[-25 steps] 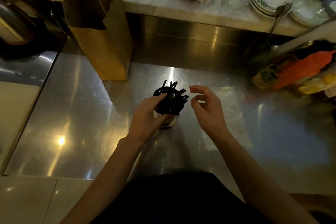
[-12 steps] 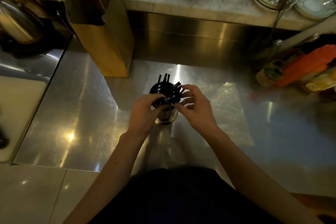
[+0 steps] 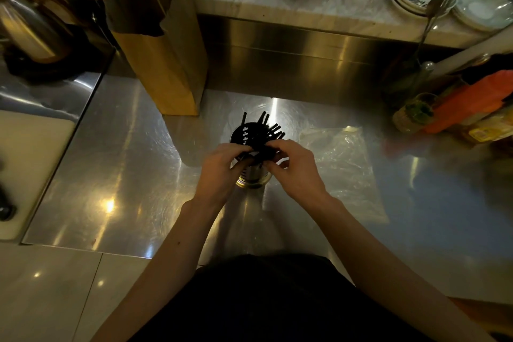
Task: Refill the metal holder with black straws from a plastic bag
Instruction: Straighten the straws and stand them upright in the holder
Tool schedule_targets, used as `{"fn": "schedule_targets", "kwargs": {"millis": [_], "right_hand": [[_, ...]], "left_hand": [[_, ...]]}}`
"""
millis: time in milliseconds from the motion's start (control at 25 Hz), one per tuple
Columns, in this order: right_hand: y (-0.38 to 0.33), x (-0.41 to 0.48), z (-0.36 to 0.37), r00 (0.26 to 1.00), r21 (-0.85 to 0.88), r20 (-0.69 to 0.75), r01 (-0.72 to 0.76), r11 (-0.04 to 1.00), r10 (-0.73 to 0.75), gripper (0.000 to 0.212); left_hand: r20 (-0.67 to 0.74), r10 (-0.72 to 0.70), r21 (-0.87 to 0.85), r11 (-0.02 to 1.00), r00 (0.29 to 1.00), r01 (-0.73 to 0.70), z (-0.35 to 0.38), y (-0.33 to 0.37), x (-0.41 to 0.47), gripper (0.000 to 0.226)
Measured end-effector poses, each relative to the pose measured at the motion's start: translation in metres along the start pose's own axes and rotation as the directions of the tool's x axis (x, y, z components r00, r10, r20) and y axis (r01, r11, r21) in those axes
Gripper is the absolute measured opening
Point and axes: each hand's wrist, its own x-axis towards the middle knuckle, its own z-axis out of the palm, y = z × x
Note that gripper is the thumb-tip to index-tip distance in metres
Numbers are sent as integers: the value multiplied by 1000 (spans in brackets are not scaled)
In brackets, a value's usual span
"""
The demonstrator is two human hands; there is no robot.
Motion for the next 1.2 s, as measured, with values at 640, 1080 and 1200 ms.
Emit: {"fn": "schedule_targets", "kwargs": {"millis": [640,1080,1200], "right_hand": [[-29,9,-43,961,-28,-178,212,977,-214,6],[-71,41,-86,975,-127,-39,213,969,-220,10],[-77,52,-89,979,-122,19,205,971,-204,9]], "left_hand": [[-36,-2,-15,1000,999,2,-11,15,6,24],[-46,83,-83,993,996,-87,-44,37,46,21],[21,63,-80,995,998,-62,-57,48,64,21]]}}
